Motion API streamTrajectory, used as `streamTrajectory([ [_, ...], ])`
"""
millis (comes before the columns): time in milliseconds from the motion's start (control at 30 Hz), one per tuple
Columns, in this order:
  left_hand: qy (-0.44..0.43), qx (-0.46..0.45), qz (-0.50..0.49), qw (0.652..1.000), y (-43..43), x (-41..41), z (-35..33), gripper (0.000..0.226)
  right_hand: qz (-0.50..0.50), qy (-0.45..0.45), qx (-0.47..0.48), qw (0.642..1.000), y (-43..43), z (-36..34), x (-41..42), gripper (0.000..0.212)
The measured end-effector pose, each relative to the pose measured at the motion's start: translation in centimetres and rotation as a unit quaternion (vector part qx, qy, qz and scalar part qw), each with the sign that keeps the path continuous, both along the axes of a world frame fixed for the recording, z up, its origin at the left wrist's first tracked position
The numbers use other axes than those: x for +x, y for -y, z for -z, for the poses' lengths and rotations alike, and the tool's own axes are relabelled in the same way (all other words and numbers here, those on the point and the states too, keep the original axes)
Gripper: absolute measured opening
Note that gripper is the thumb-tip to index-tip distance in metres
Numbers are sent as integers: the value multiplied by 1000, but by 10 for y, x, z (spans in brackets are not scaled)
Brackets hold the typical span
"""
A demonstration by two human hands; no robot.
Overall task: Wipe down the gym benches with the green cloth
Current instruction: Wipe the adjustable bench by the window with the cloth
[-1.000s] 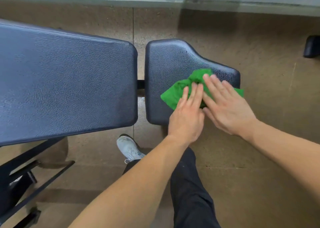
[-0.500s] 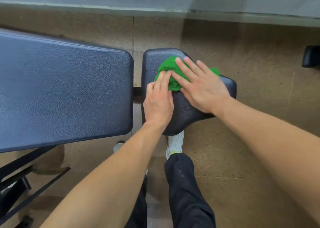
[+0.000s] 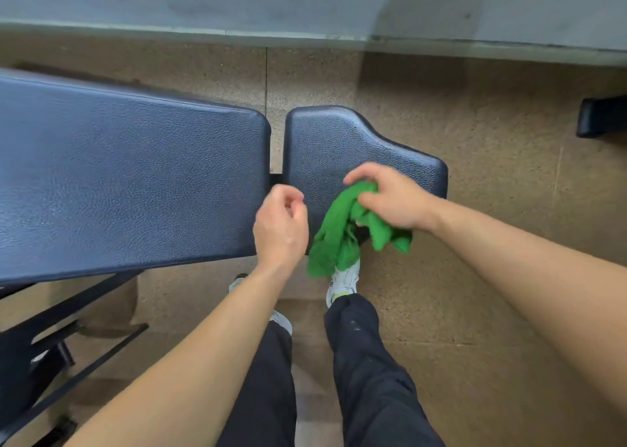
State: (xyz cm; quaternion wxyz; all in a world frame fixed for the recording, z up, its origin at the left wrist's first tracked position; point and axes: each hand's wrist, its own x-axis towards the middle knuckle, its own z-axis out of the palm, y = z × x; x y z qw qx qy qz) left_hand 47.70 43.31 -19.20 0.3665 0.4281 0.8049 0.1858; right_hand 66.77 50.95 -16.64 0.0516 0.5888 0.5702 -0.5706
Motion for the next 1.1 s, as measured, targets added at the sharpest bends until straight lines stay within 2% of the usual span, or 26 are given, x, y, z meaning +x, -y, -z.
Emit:
streamTrajectory([
  [33, 4, 19, -36, 999, -10, 4, -3, 10, 81, 19, -3, 997, -10, 2, 3, 27],
  [67, -1, 41, -39, 998, -15, 9, -4, 11, 97, 74, 41, 992, -18, 5, 8, 21],
  [100, -11, 66, -14, 998, -17, 17, -5, 15, 50, 154, 134, 978, -23, 7, 11, 22],
  [133, -21, 87, 27, 996, -15, 27, -2, 21, -26, 222, 241, 944, -25, 10, 13, 26],
  [167, -27, 95, 74, 992, -10, 39, 5, 30, -96, 249, 334, 904, -23, 12, 14, 31],
  [200, -32, 84, 118, 989, -4, 52, 12, 39, -159, 247, 384, 875, -19, 17, 14, 37],
  [300, -59, 18, 210, 976, 11, 81, 42, 61, -362, 208, 382, 824, 0, 41, 16, 61],
  [367, -102, -4, 243, 965, 3, 80, 62, 65, -422, 207, 372, 800, -7, 56, 17, 63],
  [433, -145, 6, 261, 954, -21, 65, 77, 67, -417, 220, 358, 806, -34, 67, 10, 64],
  [533, -182, 18, 294, 938, -75, 40, 90, 68, -367, 222, 294, 854, -80, 77, -11, 70],
  [600, -202, 22, 309, 929, -88, 37, 92, 68, -336, 221, 286, 870, -81, 85, -16, 70],
  [733, -186, 19, 342, 921, -32, 67, 80, 69, -305, 248, 337, 855, -19, 61, 14, 62],
  [800, -173, 9, 374, 911, 10, 84, 70, 71, -314, 257, 377, 832, 22, 42, 32, 60],
  [933, -145, 26, 458, 877, 51, 82, 60, 70, -356, 287, 363, 812, 77, 30, 54, 65],
  [1033, -141, 59, 488, 859, 31, 52, 72, 67, -377, 284, 359, 805, 57, 37, 50, 62],
  [1100, -163, 59, 458, 872, -2, 37, 85, 66, -382, 285, 355, 804, 15, 48, 35, 64],
])
